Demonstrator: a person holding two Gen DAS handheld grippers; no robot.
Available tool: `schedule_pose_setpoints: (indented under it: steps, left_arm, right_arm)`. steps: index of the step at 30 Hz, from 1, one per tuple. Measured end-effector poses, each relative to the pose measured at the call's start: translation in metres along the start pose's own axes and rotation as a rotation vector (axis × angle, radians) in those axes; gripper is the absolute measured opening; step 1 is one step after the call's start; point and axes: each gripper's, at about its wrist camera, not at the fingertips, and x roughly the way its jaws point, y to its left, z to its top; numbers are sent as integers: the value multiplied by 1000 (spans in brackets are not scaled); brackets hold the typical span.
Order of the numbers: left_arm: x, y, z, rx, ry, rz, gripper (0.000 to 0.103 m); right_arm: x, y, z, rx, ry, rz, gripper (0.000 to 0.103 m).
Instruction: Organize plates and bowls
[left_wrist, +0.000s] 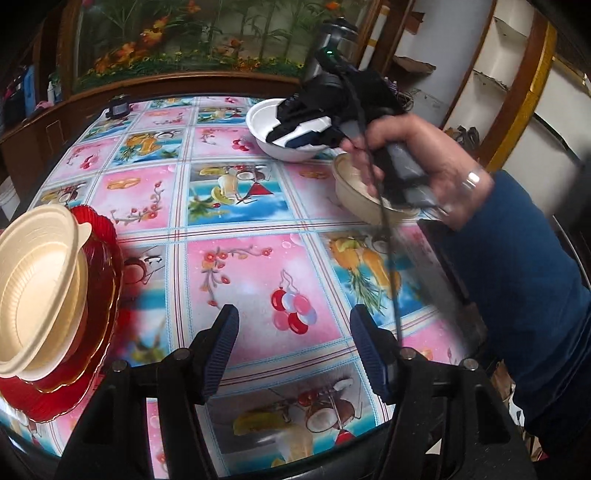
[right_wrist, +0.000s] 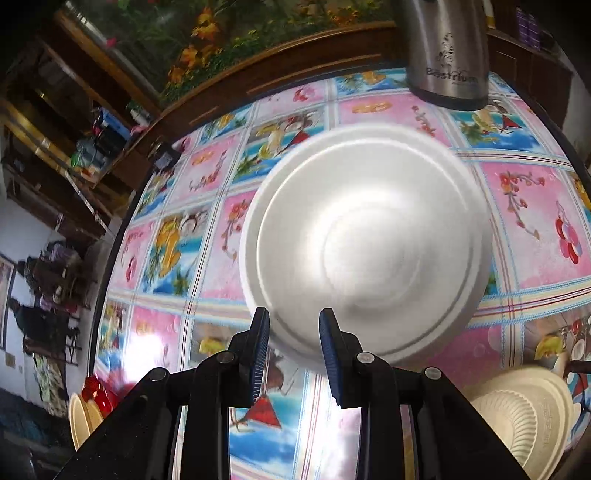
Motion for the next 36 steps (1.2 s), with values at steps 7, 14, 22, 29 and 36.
schedule_pose_setpoints:
  steps: [7,14,22,29,36]
  left_arm:
    - [-6,14,0,-40,-15,29,62]
    - [-8,20,-11,-61,-8,26,62]
    - [-4,21,-14,-112,-36,40,62]
    - [7,20,-9,-145,-46,77,62]
    - [29,22,6,-132,-42,152,62]
  right_arm:
    - [-16,22,-64,-115,93,65,35]
    - [-77,38,-181,-262,129,258,42]
    - [-148,-23,-245,-149,-241,252,47]
    - [-123,-49,-244,10,-275,304,37]
    - [-116,-35,-233,-20,-263,266,37]
